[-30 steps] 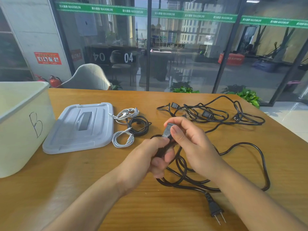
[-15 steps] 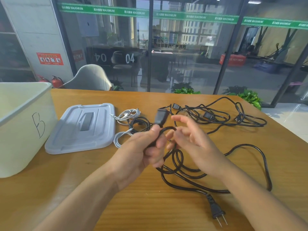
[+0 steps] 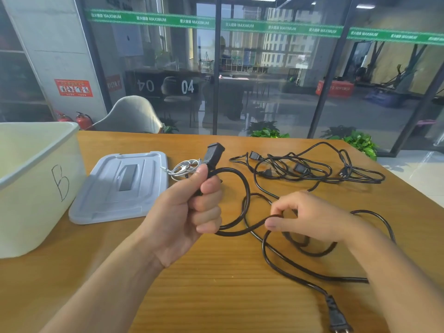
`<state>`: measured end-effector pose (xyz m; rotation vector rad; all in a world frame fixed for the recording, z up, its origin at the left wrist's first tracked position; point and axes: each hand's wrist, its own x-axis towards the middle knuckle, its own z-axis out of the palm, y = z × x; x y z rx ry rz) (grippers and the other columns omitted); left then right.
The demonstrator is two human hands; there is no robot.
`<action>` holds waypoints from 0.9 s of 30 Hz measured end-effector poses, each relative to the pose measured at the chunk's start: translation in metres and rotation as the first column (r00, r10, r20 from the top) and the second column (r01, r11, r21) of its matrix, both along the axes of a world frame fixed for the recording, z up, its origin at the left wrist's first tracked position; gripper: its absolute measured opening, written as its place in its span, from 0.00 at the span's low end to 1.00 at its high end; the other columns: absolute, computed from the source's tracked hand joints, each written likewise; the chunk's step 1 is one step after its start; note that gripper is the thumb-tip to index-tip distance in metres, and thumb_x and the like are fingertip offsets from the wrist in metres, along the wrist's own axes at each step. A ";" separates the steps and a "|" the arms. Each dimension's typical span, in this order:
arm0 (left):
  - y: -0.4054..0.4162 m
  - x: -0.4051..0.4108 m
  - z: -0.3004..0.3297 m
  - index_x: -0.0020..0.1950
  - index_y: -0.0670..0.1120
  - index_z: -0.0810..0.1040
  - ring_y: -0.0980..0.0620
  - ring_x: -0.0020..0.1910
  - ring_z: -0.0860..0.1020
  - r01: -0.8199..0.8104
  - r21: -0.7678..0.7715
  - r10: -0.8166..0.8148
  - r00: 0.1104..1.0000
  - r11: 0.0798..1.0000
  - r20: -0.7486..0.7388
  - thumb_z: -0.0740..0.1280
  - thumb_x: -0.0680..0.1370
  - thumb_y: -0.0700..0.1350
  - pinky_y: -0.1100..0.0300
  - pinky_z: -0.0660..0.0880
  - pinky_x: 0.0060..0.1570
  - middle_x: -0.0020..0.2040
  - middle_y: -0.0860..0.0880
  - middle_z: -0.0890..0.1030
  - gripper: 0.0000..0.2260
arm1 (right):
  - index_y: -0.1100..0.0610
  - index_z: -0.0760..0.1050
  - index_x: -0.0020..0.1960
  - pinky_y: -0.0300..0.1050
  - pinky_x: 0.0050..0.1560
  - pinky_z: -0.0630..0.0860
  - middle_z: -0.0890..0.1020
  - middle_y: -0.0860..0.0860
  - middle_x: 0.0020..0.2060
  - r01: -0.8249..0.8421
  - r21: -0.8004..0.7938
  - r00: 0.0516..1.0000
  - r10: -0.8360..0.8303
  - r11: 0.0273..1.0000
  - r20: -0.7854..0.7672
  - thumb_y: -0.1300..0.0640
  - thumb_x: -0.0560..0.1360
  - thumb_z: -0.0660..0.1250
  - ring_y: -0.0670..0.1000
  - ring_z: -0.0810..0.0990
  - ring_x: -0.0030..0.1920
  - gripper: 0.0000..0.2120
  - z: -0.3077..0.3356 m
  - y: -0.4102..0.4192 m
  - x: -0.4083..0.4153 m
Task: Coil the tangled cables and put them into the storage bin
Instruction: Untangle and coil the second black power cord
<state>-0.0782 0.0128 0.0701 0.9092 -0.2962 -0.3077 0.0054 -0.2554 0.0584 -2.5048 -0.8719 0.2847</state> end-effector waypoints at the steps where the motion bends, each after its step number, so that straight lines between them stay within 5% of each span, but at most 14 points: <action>1: 0.002 -0.001 0.001 0.36 0.50 0.73 0.56 0.25 0.53 -0.001 -0.003 0.001 1.000 1.000 0.000 0.61 0.82 0.55 0.64 0.60 0.24 0.28 0.57 0.62 0.16 | 0.47 0.79 0.38 0.41 0.39 0.67 0.79 0.40 0.33 0.040 -0.012 0.999 -0.040 0.999 0.006 0.17 0.67 0.60 0.39 0.74 0.32 0.33 0.000 -0.006 0.004; 6: 0.013 -0.004 0.008 0.37 0.50 0.73 0.56 0.24 0.53 0.025 0.051 -0.026 1.000 0.998 0.006 0.60 0.82 0.56 0.66 0.60 0.22 0.27 0.57 0.61 0.17 | 0.48 0.80 0.37 0.42 0.39 0.72 0.76 0.41 0.27 0.223 -0.006 0.974 -0.223 0.975 0.036 0.23 0.72 0.59 0.40 0.73 0.28 0.29 -0.001 -0.034 0.017; 8: 0.010 -0.005 0.007 0.36 0.50 0.73 0.57 0.24 0.54 0.032 0.100 -0.032 0.999 0.994 -0.001 0.61 0.81 0.57 0.65 0.59 0.22 0.27 0.57 0.62 0.17 | 0.37 0.83 0.47 0.45 0.58 0.76 0.81 0.29 0.42 0.214 0.009 0.976 -0.214 0.977 0.040 0.28 0.74 0.62 0.30 0.78 0.46 0.17 -0.003 -0.033 0.016; 10: 0.006 -0.005 0.005 0.36 0.51 0.72 0.58 0.23 0.56 0.033 0.133 -0.033 0.999 0.991 -0.005 0.62 0.81 0.57 0.65 0.59 0.23 0.28 0.57 0.61 0.16 | 0.29 0.80 0.57 0.46 0.73 0.68 0.76 0.23 0.59 0.139 0.058 0.990 -0.139 0.989 0.008 0.26 0.75 0.60 0.26 0.71 0.64 0.17 -0.004 -0.022 0.010; 12: 0.004 -0.004 0.004 0.36 0.51 0.72 0.60 0.22 0.58 0.027 0.148 -0.025 1.000 0.989 -0.013 0.62 0.81 0.57 0.65 0.59 0.23 0.28 0.57 0.61 0.16 | 0.30 0.79 0.62 0.47 0.76 0.63 0.75 0.28 0.68 0.030 0.142 0.997 -0.019 0.989 -0.081 0.23 0.75 0.57 0.29 0.67 0.72 0.23 -0.002 -0.011 0.003; 15: 0.005 -0.003 0.003 0.36 0.51 0.72 0.61 0.22 0.60 0.015 0.160 -0.013 1.000 0.987 -0.014 0.61 0.81 0.58 0.65 0.59 0.23 0.28 0.57 0.60 0.17 | 0.36 0.82 0.63 0.45 0.76 0.57 0.76 0.30 0.68 -0.138 0.179 0.978 0.162 0.974 -0.128 0.30 0.78 0.64 0.31 0.62 0.76 0.19 0.004 -0.002 -0.008; 21: 0.004 -0.002 0.001 0.36 0.51 0.72 0.61 0.22 0.59 0.016 0.182 -0.012 1.000 0.983 -0.021 0.61 0.81 0.58 0.65 0.60 0.22 0.28 0.57 0.60 0.17 | 0.37 0.83 0.58 0.35 0.78 0.49 0.78 0.28 0.64 -0.216 0.010 0.964 0.212 0.976 0.159 0.38 0.79 0.69 0.28 0.62 0.74 0.10 0.000 0.012 -0.021; 24: 0.006 -0.003 0.002 0.36 0.51 0.72 0.61 0.22 0.59 0.016 0.187 -0.013 1.000 0.982 -0.018 0.62 0.81 0.57 0.65 0.59 0.22 0.28 0.57 0.60 0.17 | 0.37 0.80 0.55 0.49 0.72 0.70 0.83 0.33 0.58 -0.224 0.040 0.974 0.225 0.974 -0.023 0.37 0.80 0.66 0.36 0.75 0.67 0.08 0.001 0.016 -0.024; 27: 0.007 -0.005 0.003 0.36 0.51 0.72 0.61 0.22 0.59 0.071 0.218 -0.073 0.997 0.973 0.000 0.62 0.82 0.58 0.65 0.60 0.23 0.28 0.57 0.61 0.17 | 0.44 0.79 0.47 0.43 0.50 0.79 0.85 0.46 0.40 -0.192 0.216 0.937 0.244 0.957 -0.250 0.40 0.80 0.69 0.45 0.83 0.43 0.09 0.000 0.011 -0.018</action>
